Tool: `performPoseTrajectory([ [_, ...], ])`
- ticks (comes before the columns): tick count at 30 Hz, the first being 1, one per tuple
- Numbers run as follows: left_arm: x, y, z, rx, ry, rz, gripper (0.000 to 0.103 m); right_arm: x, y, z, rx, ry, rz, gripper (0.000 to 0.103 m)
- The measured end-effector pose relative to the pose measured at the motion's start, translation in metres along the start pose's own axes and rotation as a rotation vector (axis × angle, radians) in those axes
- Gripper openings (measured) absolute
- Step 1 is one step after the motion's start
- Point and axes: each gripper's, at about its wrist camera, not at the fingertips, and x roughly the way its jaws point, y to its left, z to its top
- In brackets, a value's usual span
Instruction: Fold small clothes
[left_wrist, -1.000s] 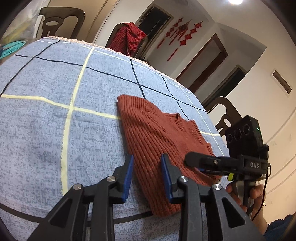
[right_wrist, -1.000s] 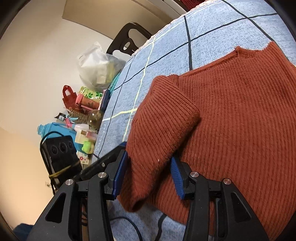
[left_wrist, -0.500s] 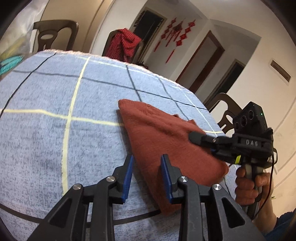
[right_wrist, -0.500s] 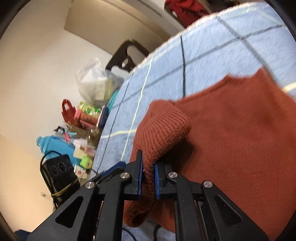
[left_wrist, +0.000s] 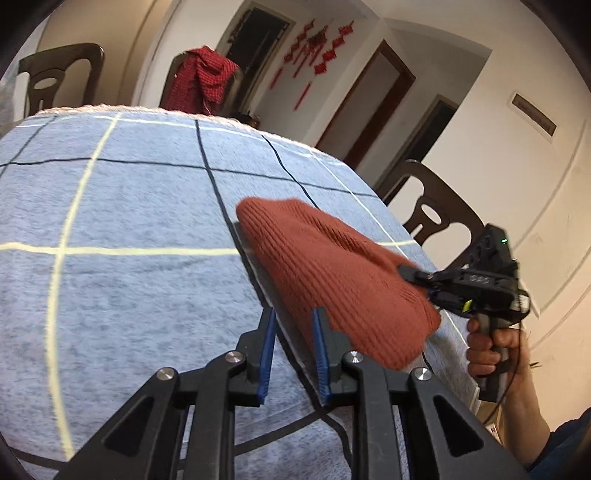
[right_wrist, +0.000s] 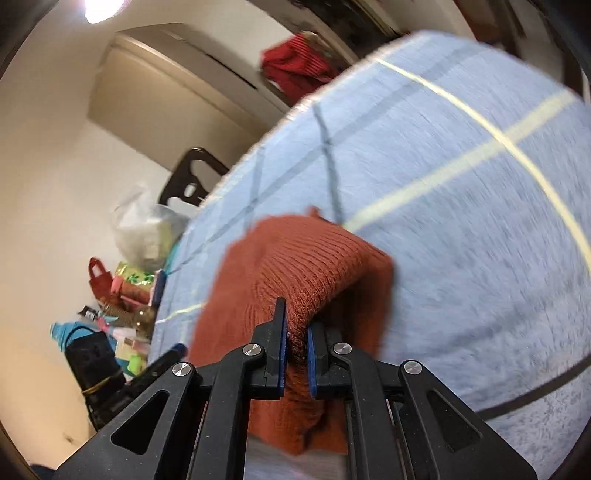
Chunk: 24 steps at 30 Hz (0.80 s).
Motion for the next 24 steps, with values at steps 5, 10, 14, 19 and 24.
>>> performPoseTrajectory([
  [5,0.008,-0.012,0.001,0.024,0.015,-0.006,0.022,0.007,-0.008,-0.003,0.014,0.019,0.01,0.008],
  [10,0.01,-0.029,0.004,0.095,0.017,0.005,0.022,-0.003,0.008,0.002,-0.052,-0.004,-0.047,0.012],
  [14,0.018,-0.04,-0.001,0.144,0.035,0.014,0.018,-0.022,0.026,-0.004,-0.16,-0.05,-0.098,0.012],
  [19,0.024,-0.043,-0.014,0.181,0.048,0.055,0.018,-0.022,0.044,-0.036,-0.325,0.001,-0.157,0.012],
  [24,0.024,-0.046,-0.014,0.188,0.049,0.067,0.018,-0.022,0.029,-0.047,-0.335,0.004,-0.194,0.012],
])
